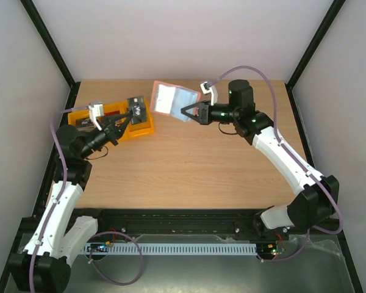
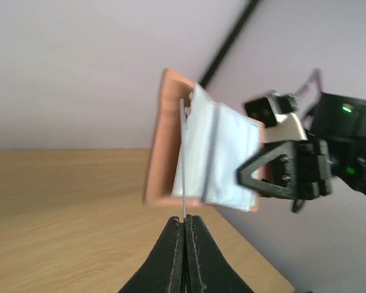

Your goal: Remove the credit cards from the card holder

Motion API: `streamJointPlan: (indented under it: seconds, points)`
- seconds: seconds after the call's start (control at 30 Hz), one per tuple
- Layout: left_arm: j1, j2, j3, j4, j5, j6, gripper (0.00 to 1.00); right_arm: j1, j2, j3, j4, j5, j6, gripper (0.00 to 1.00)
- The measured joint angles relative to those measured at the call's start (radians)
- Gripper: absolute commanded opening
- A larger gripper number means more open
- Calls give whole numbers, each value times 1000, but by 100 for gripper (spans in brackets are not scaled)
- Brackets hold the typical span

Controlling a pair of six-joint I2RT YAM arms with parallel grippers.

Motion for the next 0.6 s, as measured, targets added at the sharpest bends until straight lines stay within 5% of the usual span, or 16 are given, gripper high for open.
streamJointPlan:
  seconds: [0.27, 0.6]
  points:
    - [177, 18, 12, -262, -327, -91, 2, -134, 7, -19, 5, 239, 144, 2]
    - [554, 257, 12, -343, -447, -441, 2, -254, 18, -45, 22, 350, 215, 2]
